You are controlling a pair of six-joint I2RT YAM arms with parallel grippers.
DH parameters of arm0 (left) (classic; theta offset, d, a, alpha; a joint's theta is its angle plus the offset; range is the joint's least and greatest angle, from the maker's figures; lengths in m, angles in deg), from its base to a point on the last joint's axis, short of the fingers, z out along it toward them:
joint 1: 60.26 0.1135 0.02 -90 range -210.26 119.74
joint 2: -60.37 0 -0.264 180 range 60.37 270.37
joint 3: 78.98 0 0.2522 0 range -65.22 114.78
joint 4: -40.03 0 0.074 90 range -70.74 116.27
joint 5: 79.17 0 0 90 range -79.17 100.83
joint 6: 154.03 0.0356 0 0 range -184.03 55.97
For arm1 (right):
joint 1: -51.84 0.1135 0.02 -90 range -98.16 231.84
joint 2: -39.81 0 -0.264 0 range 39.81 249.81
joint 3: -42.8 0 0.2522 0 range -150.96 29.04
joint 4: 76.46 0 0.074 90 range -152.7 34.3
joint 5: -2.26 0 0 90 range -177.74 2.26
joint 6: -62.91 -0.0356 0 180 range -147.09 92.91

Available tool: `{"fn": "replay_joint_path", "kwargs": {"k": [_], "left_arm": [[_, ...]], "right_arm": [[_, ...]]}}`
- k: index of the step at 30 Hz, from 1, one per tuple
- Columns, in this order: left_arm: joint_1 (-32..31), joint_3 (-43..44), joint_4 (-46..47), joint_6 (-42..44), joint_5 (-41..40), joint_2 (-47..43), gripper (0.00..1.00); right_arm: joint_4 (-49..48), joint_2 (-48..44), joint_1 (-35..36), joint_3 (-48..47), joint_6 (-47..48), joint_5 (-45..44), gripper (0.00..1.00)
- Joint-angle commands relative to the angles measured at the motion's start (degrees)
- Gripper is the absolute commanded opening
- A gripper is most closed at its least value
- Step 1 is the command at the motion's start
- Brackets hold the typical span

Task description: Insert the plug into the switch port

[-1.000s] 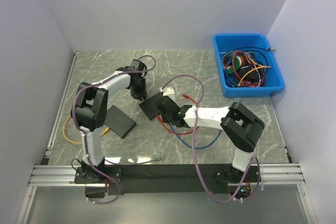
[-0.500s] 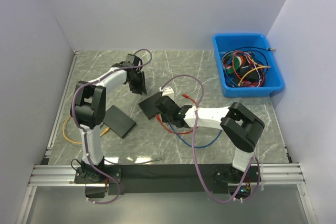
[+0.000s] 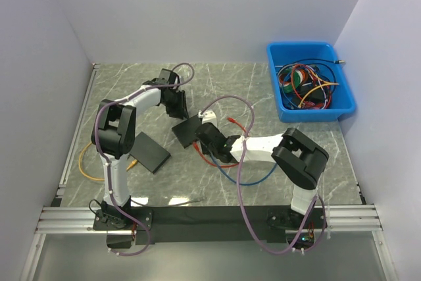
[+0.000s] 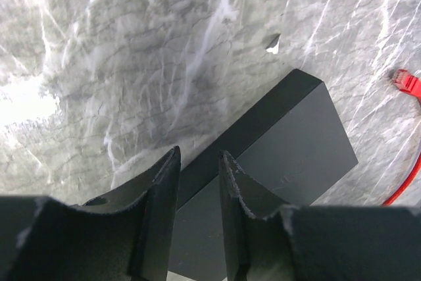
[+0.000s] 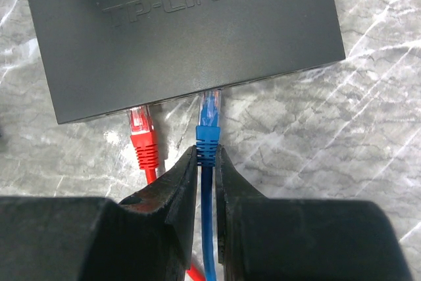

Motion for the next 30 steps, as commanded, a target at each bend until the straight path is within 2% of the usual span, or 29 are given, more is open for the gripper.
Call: {"fn": "replay_joint_path", "kwargs": {"k": [1,15,30], "left_arm": [[-2.0,2.2,-1.3,1.2,3.6,0.8,0.36],[-2.4,2.6,-2.2,1.8,2.8,1.3,0.35],[-3.4,2.8,-3.2,3.1,-1.0,1.5,0.33]], "right_arm": [[-8.8,1.0,-0.2,0.8,1.9,-0.3,0.00],[-14.5,4.4,-1.0,1.4,6.0,0.5,0.00],[-16.2,-1.2,-3.9,4.1,9.2,3.2,0.00]]}}
